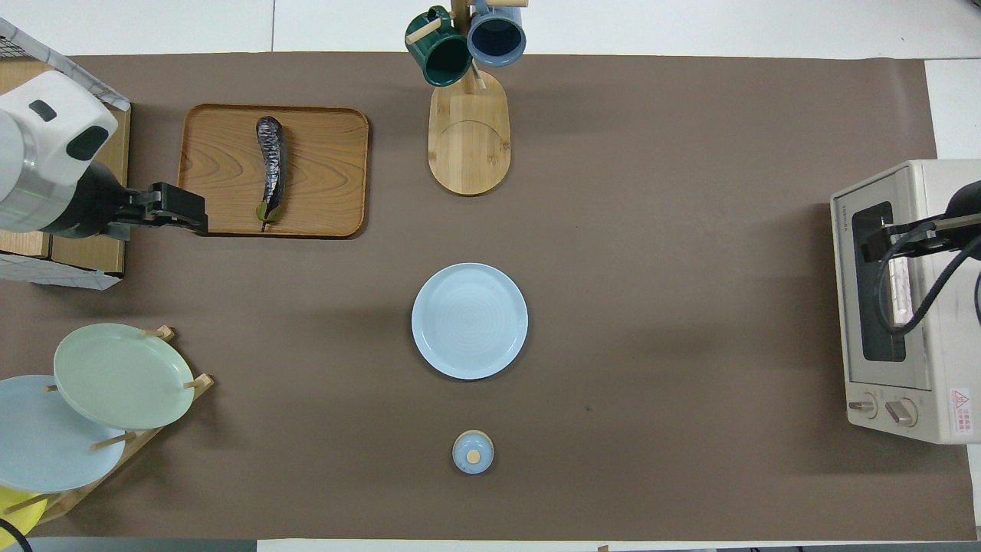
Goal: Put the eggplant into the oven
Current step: 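Grasp the purple eggplant with the left gripper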
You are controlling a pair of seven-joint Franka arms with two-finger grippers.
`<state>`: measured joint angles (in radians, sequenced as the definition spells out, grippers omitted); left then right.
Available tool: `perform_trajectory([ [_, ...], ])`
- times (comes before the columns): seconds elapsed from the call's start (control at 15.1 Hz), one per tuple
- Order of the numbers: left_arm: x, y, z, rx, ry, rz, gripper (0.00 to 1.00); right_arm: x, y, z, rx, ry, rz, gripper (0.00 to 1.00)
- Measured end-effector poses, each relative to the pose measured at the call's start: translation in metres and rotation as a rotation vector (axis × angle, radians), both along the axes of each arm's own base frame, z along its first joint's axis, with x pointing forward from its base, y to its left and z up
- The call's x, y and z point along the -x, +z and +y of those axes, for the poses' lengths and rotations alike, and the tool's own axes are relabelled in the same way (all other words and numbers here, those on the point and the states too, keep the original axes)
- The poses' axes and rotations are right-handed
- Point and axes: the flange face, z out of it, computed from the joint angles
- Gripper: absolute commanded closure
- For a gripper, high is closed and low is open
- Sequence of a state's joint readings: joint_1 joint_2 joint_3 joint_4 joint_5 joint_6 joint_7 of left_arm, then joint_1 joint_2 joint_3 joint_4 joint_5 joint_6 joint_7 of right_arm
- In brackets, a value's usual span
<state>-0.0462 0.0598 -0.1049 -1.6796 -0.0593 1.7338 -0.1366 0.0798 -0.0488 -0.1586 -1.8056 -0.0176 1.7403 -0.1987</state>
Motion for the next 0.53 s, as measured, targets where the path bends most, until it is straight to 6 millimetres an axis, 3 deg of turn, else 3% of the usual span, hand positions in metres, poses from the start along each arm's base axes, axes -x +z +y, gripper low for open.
perform_trajectory([
  [0.26, -0.047, -0.062, -0.002, 0.014, -0.04, 0.023, 0.0, 0.001, -0.017, -0.002, 0.012, -0.043, 0.004, 1.0],
  [0.53, -0.087, -0.125, -0.002, 0.03, -0.072, -0.013, 0.0, -0.008, -0.051, -0.034, 0.082, -0.143, 0.051, 1.0],
])
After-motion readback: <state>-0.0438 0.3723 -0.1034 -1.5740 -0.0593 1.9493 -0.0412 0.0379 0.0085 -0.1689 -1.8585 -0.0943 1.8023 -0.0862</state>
